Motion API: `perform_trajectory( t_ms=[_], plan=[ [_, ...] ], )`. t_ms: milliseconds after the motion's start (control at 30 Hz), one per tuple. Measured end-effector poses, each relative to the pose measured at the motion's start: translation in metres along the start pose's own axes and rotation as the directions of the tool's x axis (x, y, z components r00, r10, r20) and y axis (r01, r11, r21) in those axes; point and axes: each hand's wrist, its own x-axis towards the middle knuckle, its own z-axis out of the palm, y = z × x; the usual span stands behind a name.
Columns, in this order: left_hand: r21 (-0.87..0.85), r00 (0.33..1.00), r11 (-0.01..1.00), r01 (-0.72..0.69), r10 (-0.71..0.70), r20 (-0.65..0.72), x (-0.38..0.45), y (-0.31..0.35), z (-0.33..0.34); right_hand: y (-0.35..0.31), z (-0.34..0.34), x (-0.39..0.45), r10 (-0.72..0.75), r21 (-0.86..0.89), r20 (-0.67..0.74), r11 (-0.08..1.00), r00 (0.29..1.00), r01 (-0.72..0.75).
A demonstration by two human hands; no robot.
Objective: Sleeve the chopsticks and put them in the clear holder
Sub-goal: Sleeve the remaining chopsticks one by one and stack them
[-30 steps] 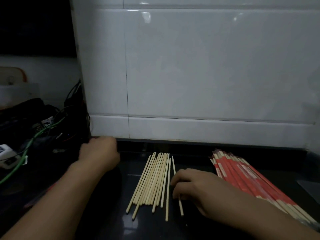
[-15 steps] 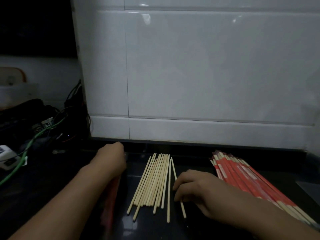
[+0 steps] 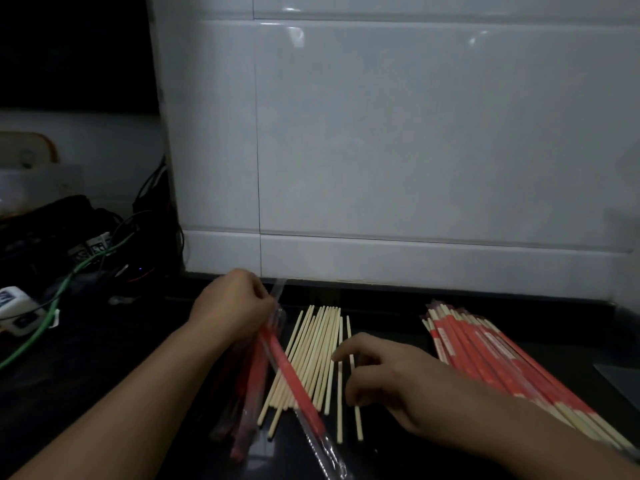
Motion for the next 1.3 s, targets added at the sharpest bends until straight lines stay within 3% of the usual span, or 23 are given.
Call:
perform_trajectory(
  t_ms=[133, 300, 433, 500, 600, 667, 867, 1067, 1167, 1300],
  plan=[
    [0.077, 0.985, 0.997, 0.014, -0.001, -0.172, 0.009, -0.016, -0.01, -0.002, -0.003, -0.003, 0.02, 0.045, 0.022, 0.999, 1.0, -0.021],
    [0.311, 0.998, 0.95, 0.007, -0.028, 0.063, 0.005, -0.02, -0.003, -0.007, -0.008, -0.007, 0.051, 0.059, 0.03, 0.997, 0.998, -0.053],
    [0.346, 0.999, 0.938, -0.036, 0.047, -0.024, -0.012, 0.004, -0.026, -0.009, -0.008, -0.008, 0.08, 0.052, 0.006, 0.995, 0.997, -0.08],
    [0.306, 0.998, 0.952, -0.028, 0.008, 0.068, -0.027, 0.022, -0.035, -0.01, -0.008, -0.007, 0.094, 0.053, 0.015, 0.994, 0.995, -0.095],
    [0.397, 0.952, 0.914, -0.084, -0.044, 0.303, -0.047, 0.041, -0.03, -0.009, -0.007, -0.005, 0.082, 0.04, 0.036, 0.996, 0.996, -0.083],
    [0.43, 0.931, 0.895, -0.116, -0.053, 0.362, -0.049, 0.043, -0.023, -0.007, -0.007, -0.004, 0.073, 0.034, 0.047, 0.997, 0.996, -0.074],
    [0.229, 0.914, 0.972, -0.049, -0.049, 0.402, -0.034, 0.029, -0.011, -0.004, -0.008, -0.003, 0.056, 0.04, 0.051, 0.998, 0.997, -0.058],
    [0.007, 0.98, 0.997, -0.076, 0.073, 0.187, -0.031, 0.033, -0.015, 0.0, -0.006, -0.003, 0.031, 0.057, 0.036, 0.998, 0.999, -0.033],
    [-0.186, 0.966, 0.98, -0.072, 0.115, 0.231, -0.032, 0.035, -0.017, 0.0, -0.004, -0.001, -0.012, 0.051, 0.029, 0.999, 1.0, 0.011],
    [-0.312, 0.932, 0.949, -0.035, 0.144, 0.333, -0.033, 0.036, -0.018, -0.003, -0.006, 0.0, 0.007, 0.074, 0.034, 0.997, 0.999, -0.01]
  ],
)
